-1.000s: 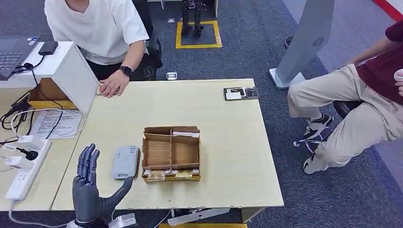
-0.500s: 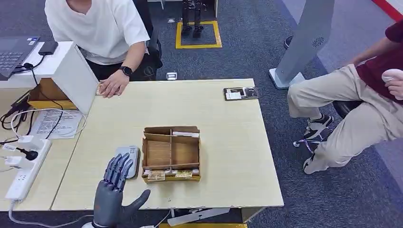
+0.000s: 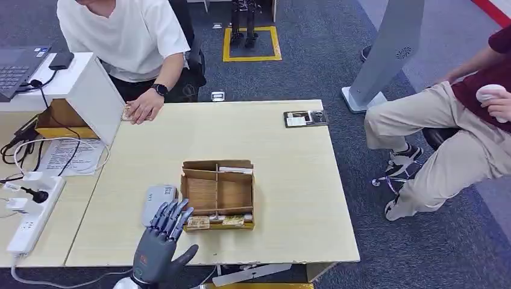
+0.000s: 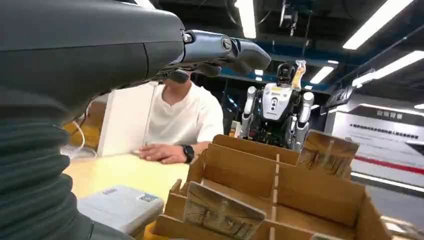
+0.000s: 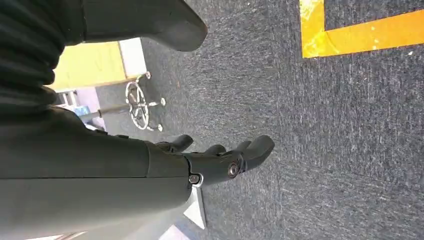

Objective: Pass the card to the sensor for recognition and then transmit it.

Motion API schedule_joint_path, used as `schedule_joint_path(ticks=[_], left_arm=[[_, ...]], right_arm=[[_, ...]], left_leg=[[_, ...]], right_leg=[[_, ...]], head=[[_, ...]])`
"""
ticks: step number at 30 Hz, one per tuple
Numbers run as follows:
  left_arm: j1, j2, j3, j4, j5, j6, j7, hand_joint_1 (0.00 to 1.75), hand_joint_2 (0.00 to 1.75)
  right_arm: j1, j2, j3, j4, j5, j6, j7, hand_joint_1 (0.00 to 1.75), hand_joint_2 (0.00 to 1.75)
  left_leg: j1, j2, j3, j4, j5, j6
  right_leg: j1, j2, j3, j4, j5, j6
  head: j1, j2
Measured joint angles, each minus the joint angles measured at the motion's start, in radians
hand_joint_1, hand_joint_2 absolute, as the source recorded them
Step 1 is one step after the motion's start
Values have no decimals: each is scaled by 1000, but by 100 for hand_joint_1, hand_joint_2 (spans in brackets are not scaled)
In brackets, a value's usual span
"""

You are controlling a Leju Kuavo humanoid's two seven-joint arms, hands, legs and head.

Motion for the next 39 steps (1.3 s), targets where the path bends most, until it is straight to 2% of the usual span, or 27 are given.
schedule_joint_path(ticks=[2,6,19,23,27,31,34,39], left_arm=[[-9,-10,0,0,-68,0,30,0,175],[-24,-34,0,0,-124,0,75,0,175],[-45,-53,0,0,-143,0,108,0,175],[-45,-65,0,-6,-162,1,138,0,175],[-47,-74,0,-15,-202,1,196,0,175],[-55,-70,-7,-14,-228,1,260,0,175],[-79,-43,-50,-5,-242,1,333,0,175],[-100,-12,-107,20,-256,1,372,0,175]], right_arm=[[0,0,-2,0,2,-1,0,0,175],[0,0,-6,0,2,-2,0,0,175],[-1,0,-8,0,2,-4,-3,0,175],[-1,0,-9,0,2,-5,-6,0,175],[-1,0,-14,1,3,-5,-7,0,175],[0,0,-18,2,6,-4,-11,0,175],[-1,0,-22,2,13,-4,-14,0,175],[-1,0,-28,2,16,-4,-14,0,175]], left_leg=[[0,0,0,0,0,0],[0,0,0,0,0,0],[0,0,0,0,0,0],[0,0,0,0,0,0],[0,0,0,0,0,0],[0,0,0,0,0,0],[0,0,0,0,0,0],[0,0,0,0,0,0]], right_leg=[[0,0,0,0,0,0],[0,0,0,0,0,0],[0,0,0,0,0,0],[0,0,0,0,0,0],[0,0,0,0,0,0],[0,0,0,0,0,0],[0,0,0,0,0,0],[0,0,0,0,0,0]], head=[[0,0],[0,0],[0,0],[0,0],[0,0],[0,0],[0,0],[0,0]])
